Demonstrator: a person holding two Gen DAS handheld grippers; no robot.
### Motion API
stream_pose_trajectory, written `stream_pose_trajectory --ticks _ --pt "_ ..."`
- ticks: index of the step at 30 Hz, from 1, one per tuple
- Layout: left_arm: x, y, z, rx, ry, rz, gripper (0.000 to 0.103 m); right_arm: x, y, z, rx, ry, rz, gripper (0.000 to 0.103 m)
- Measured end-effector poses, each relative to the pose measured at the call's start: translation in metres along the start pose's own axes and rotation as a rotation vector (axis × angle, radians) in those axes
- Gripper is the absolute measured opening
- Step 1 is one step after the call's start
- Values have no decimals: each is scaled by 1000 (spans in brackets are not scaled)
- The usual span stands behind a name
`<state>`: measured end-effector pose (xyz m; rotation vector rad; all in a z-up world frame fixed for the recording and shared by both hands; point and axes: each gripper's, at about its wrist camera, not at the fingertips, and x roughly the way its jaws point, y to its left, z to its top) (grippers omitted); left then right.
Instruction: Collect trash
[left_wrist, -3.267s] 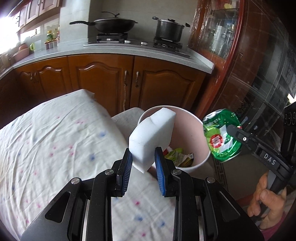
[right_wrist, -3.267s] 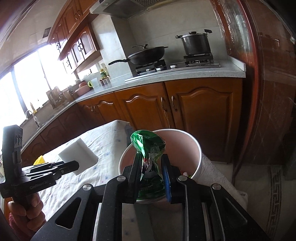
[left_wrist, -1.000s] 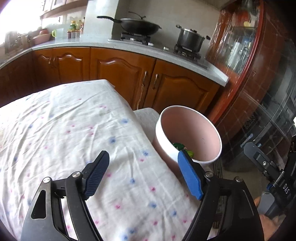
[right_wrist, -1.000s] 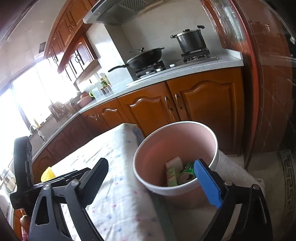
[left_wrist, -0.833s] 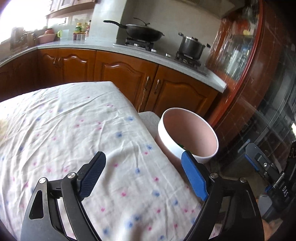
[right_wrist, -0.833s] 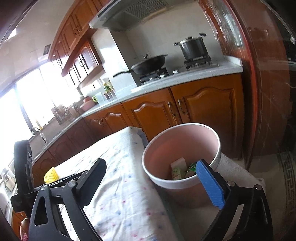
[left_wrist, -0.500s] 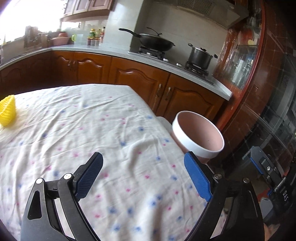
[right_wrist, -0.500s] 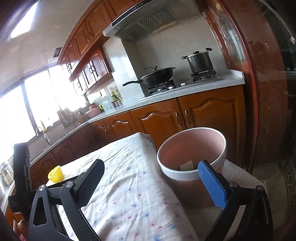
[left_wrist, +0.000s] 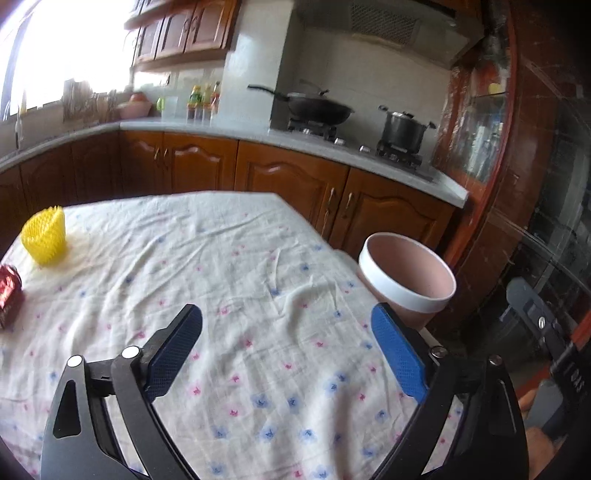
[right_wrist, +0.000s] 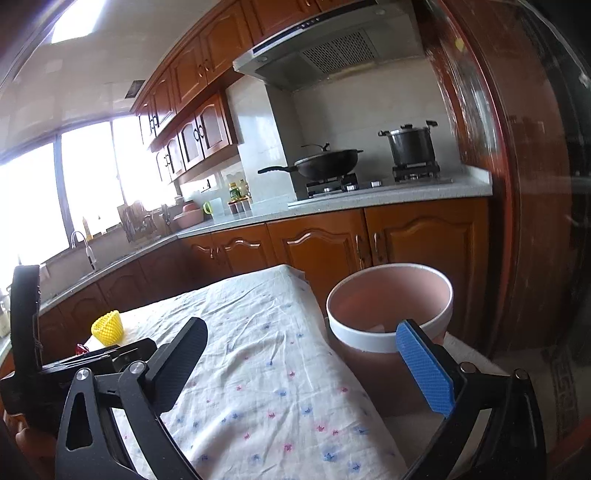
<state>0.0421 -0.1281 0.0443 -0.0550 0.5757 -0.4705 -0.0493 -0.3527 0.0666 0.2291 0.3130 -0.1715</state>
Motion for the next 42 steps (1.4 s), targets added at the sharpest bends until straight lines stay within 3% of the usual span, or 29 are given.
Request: stream_pose_trajectory --ticks 4,8,17,42 --pt "-20 -2 -12 24 -87 40 103 -18 10 6 -47 -85 -27 103" --pt "-25 -1 -30 36 -98 85 103 -29 18 -10 -75 -149 -33 103" --pt "-28 5 -49 47 -70 125 103 -22 26 -49 -101 -94 -21 103" --pt "-35 3 -59 74 -81 197 103 -14 23 -56 -100 -50 -5 103"
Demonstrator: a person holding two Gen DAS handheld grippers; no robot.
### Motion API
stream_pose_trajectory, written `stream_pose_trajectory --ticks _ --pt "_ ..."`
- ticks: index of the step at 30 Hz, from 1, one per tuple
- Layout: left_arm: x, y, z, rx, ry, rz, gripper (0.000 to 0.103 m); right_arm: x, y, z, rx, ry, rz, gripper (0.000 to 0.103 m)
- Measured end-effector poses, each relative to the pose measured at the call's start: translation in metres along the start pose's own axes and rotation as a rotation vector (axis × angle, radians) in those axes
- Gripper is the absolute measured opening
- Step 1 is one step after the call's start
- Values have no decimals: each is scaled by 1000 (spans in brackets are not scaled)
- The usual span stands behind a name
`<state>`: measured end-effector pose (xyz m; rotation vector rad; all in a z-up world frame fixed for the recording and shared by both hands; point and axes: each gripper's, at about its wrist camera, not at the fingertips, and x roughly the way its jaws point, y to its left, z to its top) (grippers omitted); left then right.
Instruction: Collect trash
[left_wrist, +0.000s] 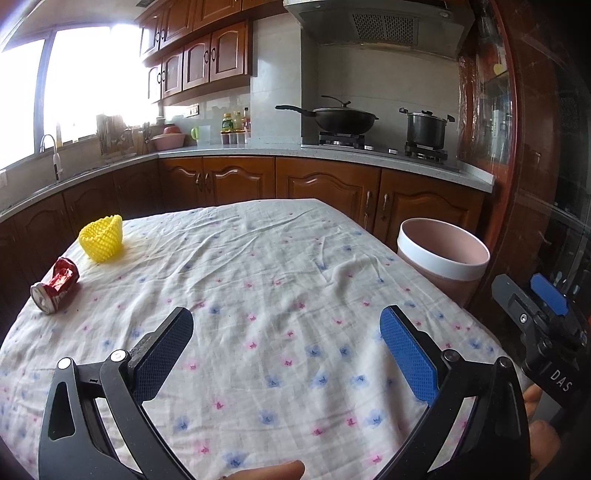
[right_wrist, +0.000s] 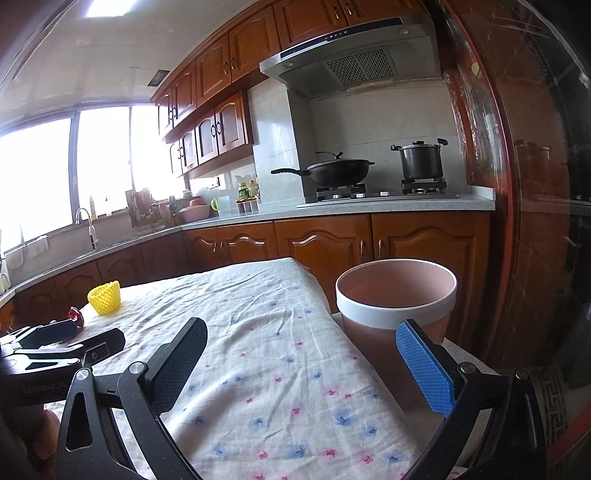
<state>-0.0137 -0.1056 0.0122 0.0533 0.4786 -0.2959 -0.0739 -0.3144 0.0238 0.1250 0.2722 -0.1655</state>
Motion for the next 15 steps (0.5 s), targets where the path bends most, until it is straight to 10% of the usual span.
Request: stream_pose_trajectory --ticks 15 --pt "0 -3 1 -1 5 -5 103 0 0 0 3 4 -2 103"
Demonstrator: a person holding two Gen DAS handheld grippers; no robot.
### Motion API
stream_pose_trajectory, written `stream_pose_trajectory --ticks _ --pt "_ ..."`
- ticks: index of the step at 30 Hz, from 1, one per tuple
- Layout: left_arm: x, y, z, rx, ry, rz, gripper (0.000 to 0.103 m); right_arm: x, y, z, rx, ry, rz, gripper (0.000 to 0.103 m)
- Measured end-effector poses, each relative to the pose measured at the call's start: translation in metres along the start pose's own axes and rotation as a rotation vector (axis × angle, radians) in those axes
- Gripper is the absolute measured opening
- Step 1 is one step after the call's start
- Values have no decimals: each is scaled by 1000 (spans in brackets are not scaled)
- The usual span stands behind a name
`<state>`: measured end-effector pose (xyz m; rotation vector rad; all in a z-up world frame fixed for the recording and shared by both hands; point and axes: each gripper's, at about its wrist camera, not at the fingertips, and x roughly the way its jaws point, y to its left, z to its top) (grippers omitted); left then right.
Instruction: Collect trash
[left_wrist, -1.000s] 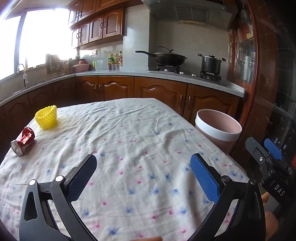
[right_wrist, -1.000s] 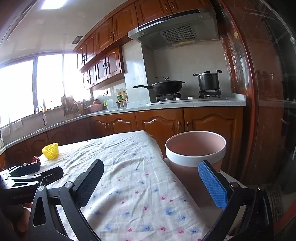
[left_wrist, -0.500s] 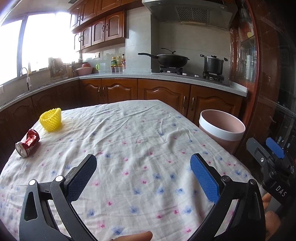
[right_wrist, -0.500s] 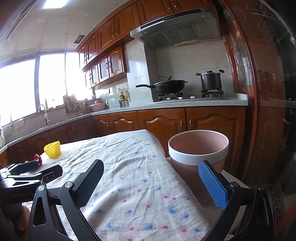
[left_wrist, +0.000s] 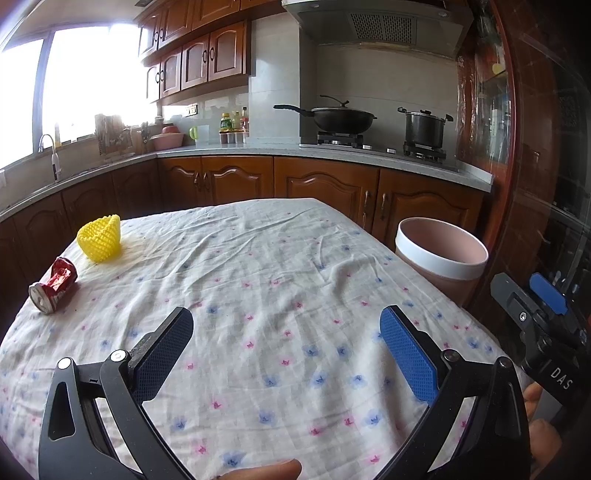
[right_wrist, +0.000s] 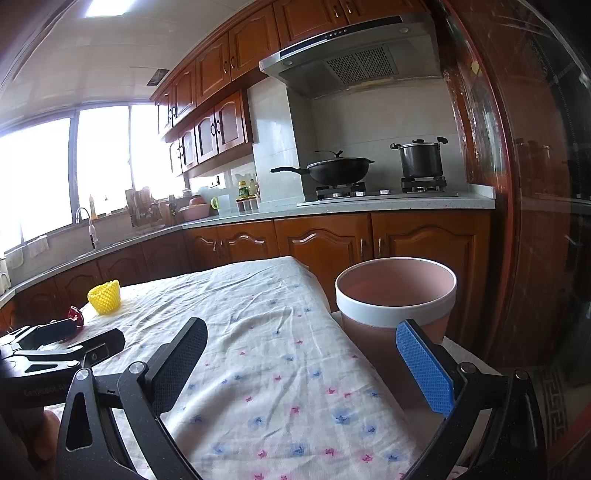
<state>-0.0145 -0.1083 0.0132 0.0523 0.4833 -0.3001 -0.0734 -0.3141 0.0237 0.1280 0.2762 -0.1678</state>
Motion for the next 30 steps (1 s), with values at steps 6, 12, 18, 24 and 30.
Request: stream_pose_trajectory --ticks 6,12,18,24,30 --pt "0 -1 1 2 -2 -3 103 0 -1 0 2 2 0 103" --pt "-1 -3 1 6 -5 -1 103 0 -1 1 2 -2 0 103" --pt "-1 -4 2 11 -9 15 103 0 -3 2 5 -4 3 103" --pt "-1 -5 2 11 -8 12 103 -2 -3 3 9 -5 5 103" --pt "-1 -4 1 12 -7 11 103 -3 0 5 6 -10 8 103"
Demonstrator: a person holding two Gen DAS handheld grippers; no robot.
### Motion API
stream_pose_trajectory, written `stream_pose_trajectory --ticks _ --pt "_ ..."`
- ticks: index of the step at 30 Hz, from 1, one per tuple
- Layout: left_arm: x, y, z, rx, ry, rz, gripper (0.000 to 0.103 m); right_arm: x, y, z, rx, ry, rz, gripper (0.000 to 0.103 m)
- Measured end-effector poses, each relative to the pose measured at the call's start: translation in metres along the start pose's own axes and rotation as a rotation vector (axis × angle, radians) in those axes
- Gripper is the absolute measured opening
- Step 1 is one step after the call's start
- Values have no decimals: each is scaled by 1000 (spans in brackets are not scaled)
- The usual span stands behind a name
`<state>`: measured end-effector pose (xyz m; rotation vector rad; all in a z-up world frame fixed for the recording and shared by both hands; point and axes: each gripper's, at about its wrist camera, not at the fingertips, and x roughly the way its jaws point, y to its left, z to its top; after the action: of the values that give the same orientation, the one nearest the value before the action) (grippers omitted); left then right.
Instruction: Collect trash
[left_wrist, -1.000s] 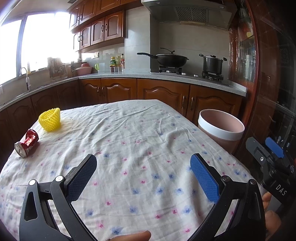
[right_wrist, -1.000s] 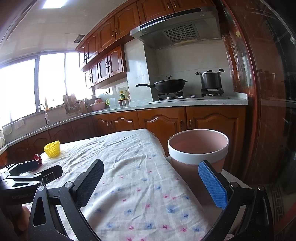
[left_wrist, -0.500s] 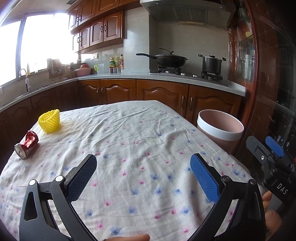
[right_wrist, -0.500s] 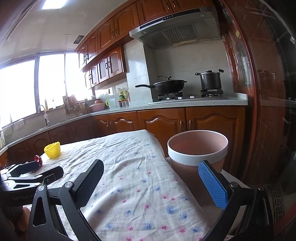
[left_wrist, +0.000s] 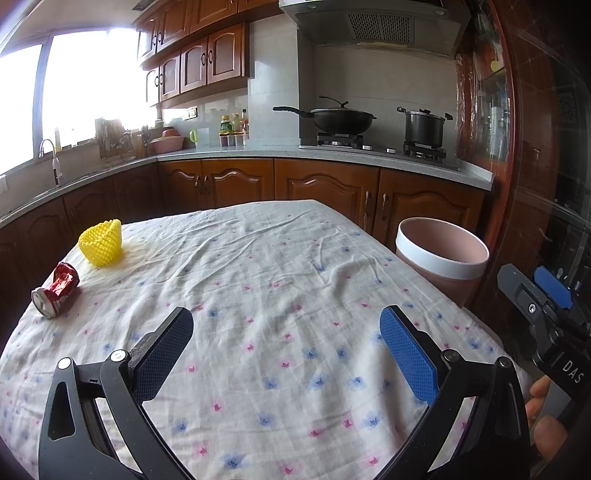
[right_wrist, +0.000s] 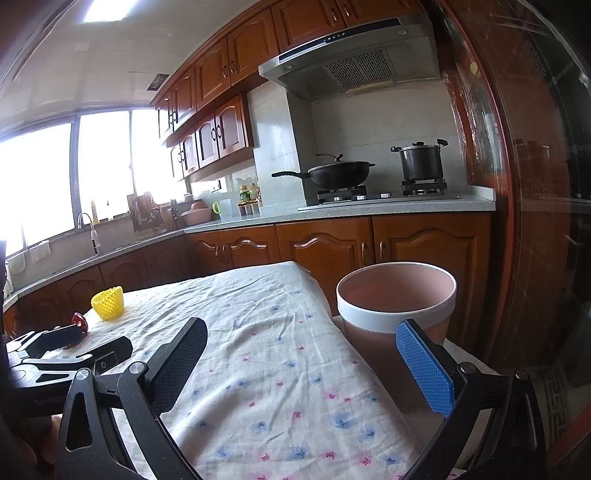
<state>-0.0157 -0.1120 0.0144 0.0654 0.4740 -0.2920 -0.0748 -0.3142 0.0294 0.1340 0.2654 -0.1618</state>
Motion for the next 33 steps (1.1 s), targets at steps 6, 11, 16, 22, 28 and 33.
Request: stream_pose_trajectory --ticks 6,11,16,22,28,33 --pt "0 0 0 0 0 -1 103 -1 2 0 1 -2 0 103" --pt "0 1 0 1 2 -4 103 0 2 0 4 2 1 103" --pt "1 1 -1 2 3 -7 103 1 2 0 5 4 0 103" --pt "1 1 -1 1 4 -8 103 0 2 0 5 4 1 103" --pt "1 0 -1 2 5 -8 103 1 3 0 6 5 1 103" --pt "1 0 -1 3 6 -8 103 0 2 0 7 5 1 103"
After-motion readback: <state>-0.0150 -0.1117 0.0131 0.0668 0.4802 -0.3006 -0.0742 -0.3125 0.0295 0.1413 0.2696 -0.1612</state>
